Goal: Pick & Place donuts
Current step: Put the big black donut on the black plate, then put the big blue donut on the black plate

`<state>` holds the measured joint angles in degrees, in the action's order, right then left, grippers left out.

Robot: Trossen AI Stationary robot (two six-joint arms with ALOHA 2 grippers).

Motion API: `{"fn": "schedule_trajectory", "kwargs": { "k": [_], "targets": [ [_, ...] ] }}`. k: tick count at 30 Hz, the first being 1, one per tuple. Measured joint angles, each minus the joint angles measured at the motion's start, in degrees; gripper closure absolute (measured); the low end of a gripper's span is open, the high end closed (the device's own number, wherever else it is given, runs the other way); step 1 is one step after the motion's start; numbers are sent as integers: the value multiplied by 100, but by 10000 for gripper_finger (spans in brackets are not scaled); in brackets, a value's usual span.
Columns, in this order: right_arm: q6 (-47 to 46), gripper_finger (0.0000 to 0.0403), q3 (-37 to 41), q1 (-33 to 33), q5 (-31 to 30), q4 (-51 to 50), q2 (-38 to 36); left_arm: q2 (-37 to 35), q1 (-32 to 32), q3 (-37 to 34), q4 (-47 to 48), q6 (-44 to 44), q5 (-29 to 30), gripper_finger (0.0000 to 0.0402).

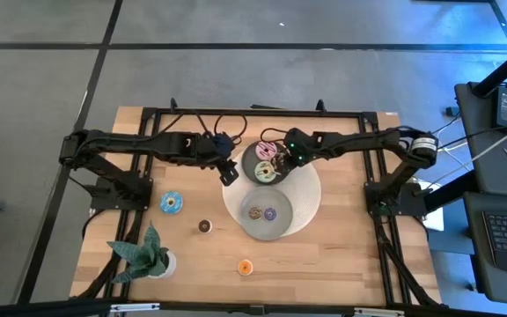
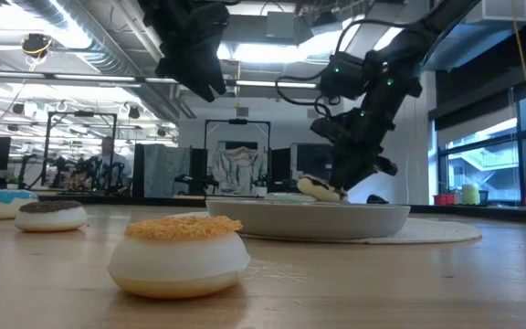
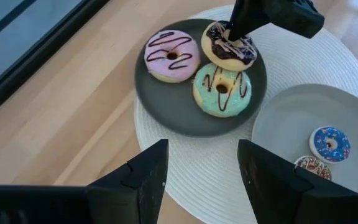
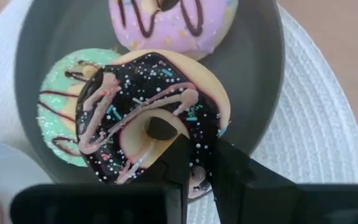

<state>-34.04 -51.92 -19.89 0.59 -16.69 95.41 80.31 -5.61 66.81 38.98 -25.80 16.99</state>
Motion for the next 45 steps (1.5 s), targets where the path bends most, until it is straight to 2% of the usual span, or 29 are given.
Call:
{"fn": "schedule_trajectory", "kwargs": {
  "k": [11, 14, 21, 25, 29, 34, 38, 45],
  "targets": [
    [148, 342, 0, -10, -43, -22, 20, 0, 0, 0, 2, 0, 4, 212],
    [170, 314, 0, -10, -41, -24, 20, 0, 0, 0, 2, 0, 2, 214],
    [165, 217, 0, -32, -60, -29, 20, 2, 0, 0, 4, 0, -3, 215],
    [164, 179, 0, -101, -89, -26, 20, 2, 0, 2, 148, 179, -35, 212],
    [164, 162, -3, -188, -89, -54, 20, 2, 0, 2, 813, 158, -60, 215],
    [244, 159, -4, -251, -95, -184, -148, 2, 1, 2, 1890, -685, -61, 216],
    [317, 159, -4, -288, -256, -149, -554, 2, 87, 4, 2874, -1363, -55, 214],
    [450, 159, -4, -286, -460, -105, -1407, 2, 497, 4, 4406, -2072, -490, 215]
  ]
}}
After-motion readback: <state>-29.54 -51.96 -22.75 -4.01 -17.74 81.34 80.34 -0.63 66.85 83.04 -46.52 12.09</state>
